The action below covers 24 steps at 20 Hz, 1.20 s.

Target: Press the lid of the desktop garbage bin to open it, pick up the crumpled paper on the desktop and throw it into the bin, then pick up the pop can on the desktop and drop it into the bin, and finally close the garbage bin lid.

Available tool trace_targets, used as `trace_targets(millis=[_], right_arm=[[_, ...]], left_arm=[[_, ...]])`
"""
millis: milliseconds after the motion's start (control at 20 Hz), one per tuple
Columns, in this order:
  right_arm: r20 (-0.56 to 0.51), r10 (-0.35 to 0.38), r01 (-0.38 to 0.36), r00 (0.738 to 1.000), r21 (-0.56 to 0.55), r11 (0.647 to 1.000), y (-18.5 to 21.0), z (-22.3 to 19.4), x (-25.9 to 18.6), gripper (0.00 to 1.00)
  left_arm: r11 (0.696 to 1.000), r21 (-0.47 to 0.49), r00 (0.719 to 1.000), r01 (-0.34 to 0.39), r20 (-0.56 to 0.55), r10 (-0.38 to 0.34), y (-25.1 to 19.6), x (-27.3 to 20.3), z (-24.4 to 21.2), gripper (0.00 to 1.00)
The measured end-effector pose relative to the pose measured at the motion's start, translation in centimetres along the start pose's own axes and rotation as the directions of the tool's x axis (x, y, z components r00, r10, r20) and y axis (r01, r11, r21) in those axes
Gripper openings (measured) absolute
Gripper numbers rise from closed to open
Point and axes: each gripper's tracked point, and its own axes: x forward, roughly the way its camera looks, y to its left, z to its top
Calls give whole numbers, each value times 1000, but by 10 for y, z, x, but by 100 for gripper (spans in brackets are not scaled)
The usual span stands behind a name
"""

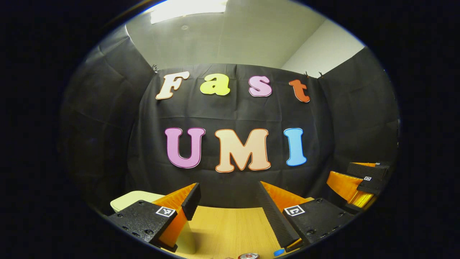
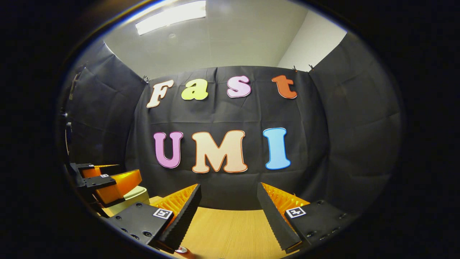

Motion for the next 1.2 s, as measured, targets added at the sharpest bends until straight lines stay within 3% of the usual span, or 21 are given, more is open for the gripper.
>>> trace_targets(millis=[300,700,850,900,950,1200], right_arm=[[-17,0,0,1000,-1,1000,-1,-8,3,98],[-17,8,-8,1000,-8,1000,7,-10,0,98],[-16,17,-17,1000,-4,1000,15,-10,1,96],[-15,20,-20,1000,-3,1000,18,-10,1,98],[-17,23,-23,1000,-3,1000,20,-11,2,98],[-12,52,-52,999,6,999,43,-14,9,98]], left_arm=[[999,32,1000,2,-5,-2,4,5,-1,93],[999,47,1000,12,15,-13,10,3,7,37],[998,63,1000,-26,6,26,26,1,6,16],[997,64,999,-41,5,41,30,1,6,13],[996,64,998,-55,3,55,37,0,6,0],[995,60,997,-81,-5,81,62,-2,2,0]])
